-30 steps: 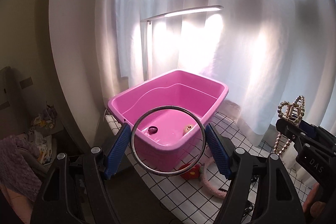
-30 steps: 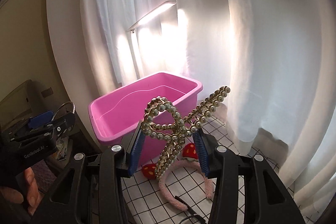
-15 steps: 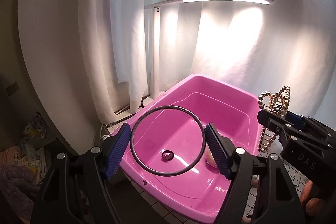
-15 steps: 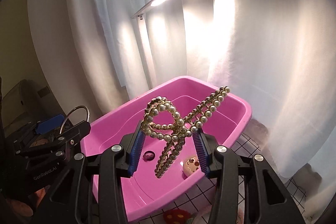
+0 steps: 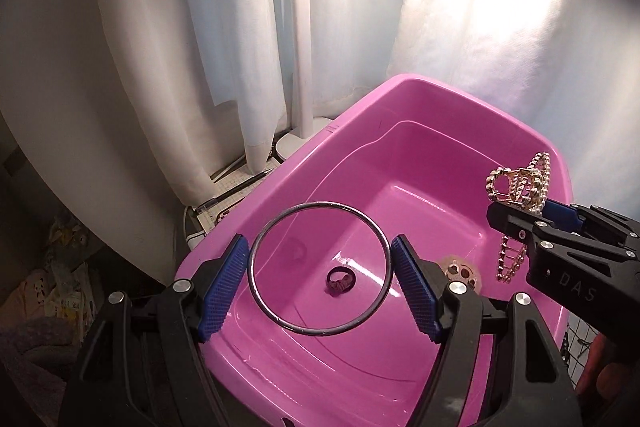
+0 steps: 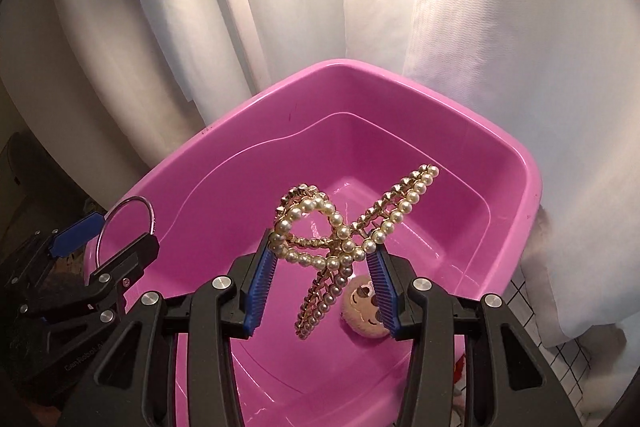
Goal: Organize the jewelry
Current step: 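Open the right tool to drop the pearl clip while the left tool releases the ring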
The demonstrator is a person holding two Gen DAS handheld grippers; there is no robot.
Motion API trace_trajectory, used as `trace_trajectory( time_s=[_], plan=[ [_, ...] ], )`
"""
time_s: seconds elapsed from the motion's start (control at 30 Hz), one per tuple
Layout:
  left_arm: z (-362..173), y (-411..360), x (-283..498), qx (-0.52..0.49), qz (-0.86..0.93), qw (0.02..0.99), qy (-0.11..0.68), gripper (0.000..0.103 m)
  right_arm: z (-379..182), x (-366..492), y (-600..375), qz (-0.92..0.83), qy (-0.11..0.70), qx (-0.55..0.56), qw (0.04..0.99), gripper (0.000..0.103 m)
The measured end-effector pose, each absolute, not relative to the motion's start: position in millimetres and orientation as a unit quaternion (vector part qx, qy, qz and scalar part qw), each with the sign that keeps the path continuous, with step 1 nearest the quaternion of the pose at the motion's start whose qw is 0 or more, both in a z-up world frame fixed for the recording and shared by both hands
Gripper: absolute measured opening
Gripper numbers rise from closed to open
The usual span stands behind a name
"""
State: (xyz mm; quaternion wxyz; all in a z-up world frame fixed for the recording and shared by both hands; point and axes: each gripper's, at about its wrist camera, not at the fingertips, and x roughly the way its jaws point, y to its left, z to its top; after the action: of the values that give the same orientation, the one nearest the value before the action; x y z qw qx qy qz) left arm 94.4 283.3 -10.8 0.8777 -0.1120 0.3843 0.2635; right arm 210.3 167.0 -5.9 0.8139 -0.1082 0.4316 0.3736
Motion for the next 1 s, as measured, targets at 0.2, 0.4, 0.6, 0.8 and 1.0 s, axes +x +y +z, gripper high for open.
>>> trace_trajectory(
  time_s=[0.2,0.4,0.6,0.8,1.0],
  plan=[
    [-25.5,292.2,101.9,-0.121,0.262,0.863,0.413,0.071,-21.3,218.7,172.5,0.358,0.460,-0.120,0.804,0.044],
    [-33.9,297.0,102.4,-0.127,0.270,0.853,0.428,0.072,-26.9,219.7,175.9,0.345,0.467,-0.139,0.803,0.044],
    [-36.6,295.5,104.5,-0.116,0.280,0.846,0.438,0.078,-23.7,220.2,177.6,0.336,0.463,-0.143,0.808,0.067],
    [-33.4,293.4,102.7,-0.116,0.285,0.844,0.438,0.084,-18.6,221.1,174.3,0.331,0.460,-0.144,0.811,0.067],
    [-31.8,291.4,101.1,-0.119,0.287,0.844,0.438,0.084,-18.6,221.5,178.8,0.332,0.461,-0.142,0.811,0.067]
  ],
)
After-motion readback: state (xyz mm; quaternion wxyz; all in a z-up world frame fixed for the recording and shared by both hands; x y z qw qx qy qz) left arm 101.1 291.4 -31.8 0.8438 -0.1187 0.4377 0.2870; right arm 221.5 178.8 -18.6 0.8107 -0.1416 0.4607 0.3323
